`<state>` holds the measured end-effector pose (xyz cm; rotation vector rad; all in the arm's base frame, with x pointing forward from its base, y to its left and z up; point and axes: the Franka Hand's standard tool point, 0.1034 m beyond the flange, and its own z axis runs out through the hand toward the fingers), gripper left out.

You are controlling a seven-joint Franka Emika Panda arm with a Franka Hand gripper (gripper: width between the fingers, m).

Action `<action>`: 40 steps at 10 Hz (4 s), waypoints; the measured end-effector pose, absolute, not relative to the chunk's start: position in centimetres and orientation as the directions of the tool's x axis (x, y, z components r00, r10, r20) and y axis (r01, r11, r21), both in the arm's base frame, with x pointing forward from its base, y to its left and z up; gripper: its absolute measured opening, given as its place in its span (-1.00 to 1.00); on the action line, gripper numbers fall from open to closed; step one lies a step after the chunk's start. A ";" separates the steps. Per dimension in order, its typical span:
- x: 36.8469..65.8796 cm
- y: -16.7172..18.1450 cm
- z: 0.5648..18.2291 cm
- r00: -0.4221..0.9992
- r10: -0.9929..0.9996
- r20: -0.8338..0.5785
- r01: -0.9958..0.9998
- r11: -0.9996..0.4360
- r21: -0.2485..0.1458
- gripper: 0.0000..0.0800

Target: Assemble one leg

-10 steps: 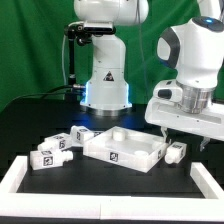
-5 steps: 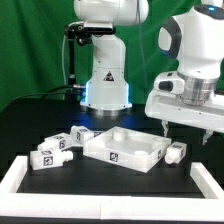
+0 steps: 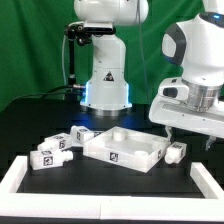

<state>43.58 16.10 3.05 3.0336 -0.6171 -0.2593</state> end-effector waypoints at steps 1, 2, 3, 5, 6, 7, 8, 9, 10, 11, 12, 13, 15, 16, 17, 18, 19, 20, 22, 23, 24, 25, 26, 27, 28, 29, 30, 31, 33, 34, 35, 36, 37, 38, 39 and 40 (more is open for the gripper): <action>43.5 16.1 2.9 0.908 -0.389 -0.157 -0.383 -0.921 0.069 0.62; 43.3 16.1 2.6 0.908 -0.388 -0.159 -0.382 -0.922 0.071 0.62; 43.2 16.1 2.4 0.908 -0.388 -0.158 -0.381 -0.922 0.071 0.62; 43.1 16.0 2.3 0.909 -0.386 -0.158 -0.380 -0.922 0.071 0.62; 43.1 16.0 2.3 0.910 -0.384 -0.158 -0.378 -0.923 0.071 0.62; 43.1 16.0 2.3 0.911 -0.382 -0.158 -0.376 -0.924 0.070 0.62; 43.2 16.0 2.4 0.913 -0.377 -0.157 -0.371 -0.926 0.068 0.62; 43.4 15.8 2.6 0.914 -0.376 -0.154 -0.370 -0.927 0.066 0.62; 43.3 15.5 2.6 0.917 -0.368 -0.154 -0.362 -0.930 0.065 0.62; 43.3 15.5 2.5 0.917 -0.369 -0.155 -0.362 -0.930 0.067 0.62; 43.2 15.5 2.3 0.917 -0.368 -0.157 -0.361 -0.930 0.068 0.62; 43.2 15.5 2.3 0.917 -0.367 -0.156 -0.361 -0.930 0.068 0.62; 43.2 15.5 2.3 0.917 -0.367 -0.155 -0.361 -0.930 0.067 0.62; 43.2 15.5 2.2 0.917 -0.367 -0.156 -0.361 -0.930 0.068 0.62; 43.1 15.5 2.0 0.917 -0.367 -0.156 -0.361 -0.930 0.069 0.62; 43.0 15.4 1.7 0.916 -0.368 -0.160 -0.361 -0.930 0.072 0.62; 43.2 15.6 1.5 0.917 -0.367 -0.160 -0.359 -0.930 0.072 0.62; 43.3 15.8 1.4 0.917 -0.364 -0.160 -0.357 -0.931 0.072 0.62; 43.4 15.8 1.3 0.918 -0.363 -0.160 -0.356 -0.932 0.072 0.30; 43.4 15.8 1.3 0.918 -0.363 -0.160 -0.356 -0.932 0.072 0.30; 43.4 15.8 1.3 0.918 -0.363 -0.160 -0.356 -0.932 0.072 -0.05; 43.4 15.8 1.4 0.918 -0.363 -0.160 -0.356 -0.932 0.072 -0.30; 43.4 15.8 1.4 0.918 -0.363 -0.160 -0.356 -0.932 0.072 -0.30; 43.4 15.8 1.4 0.918 -0.363 -0.160 -0.356 -0.932 0.072 -0.30; 43.4 15.8 1.4 0.918 -0.363 -0.160 -0.356 -0.932 0.072 -0.30; 43.2 16.1 1.5 0.918 -0.364 -0.160 -0.357 -0.931 0.071 -0.30; 42.1 17.3 2.2 0.917 -0.365 -0.160 -0.359 -0.931 0.068 -0.30; 40.6 18.7 2.6 0.920 -0.357 -0.162 -0.351 -0.934 0.067 -0.30; 38.3 20.5 2.3 0.923 -0.347 -0.168 -0.339 -0.938 0.079 -0.30; 37.9 20.9 2.1 0.926 -0.338 -0.170 -0.329 -0.941 0.082 -0.30; 37.7 20.8 1.5 0.927 -0.334 -0.174 -0.323 -0.942 0.086 -0.30; 37.7 20.6 1.3 0.928 -0.330 -0.174 -0.319 -0.944 0.086 -0.30; 37.8 20.5 1.3 0.930 -0.324 -0.171 -0.314 -0.946 0.082 -0.30; 37.8 20.4 1.3 0.935 -0.314 -0.167 -0.305 -0.949 0.076 -0.30; 37.7 20.2 1.3 0.935 -0.314 -0.165 -0.306 -0.949 0.074 -0.30; 37.7 20.2 1.3 0.935 -0.314 -0.164 -0.305 -0.949 0.073 -0.30</action>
Offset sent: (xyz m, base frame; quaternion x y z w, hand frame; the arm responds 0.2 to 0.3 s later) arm -0.0064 -0.0030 -0.0075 -0.0037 0.0078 -0.0045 1.0000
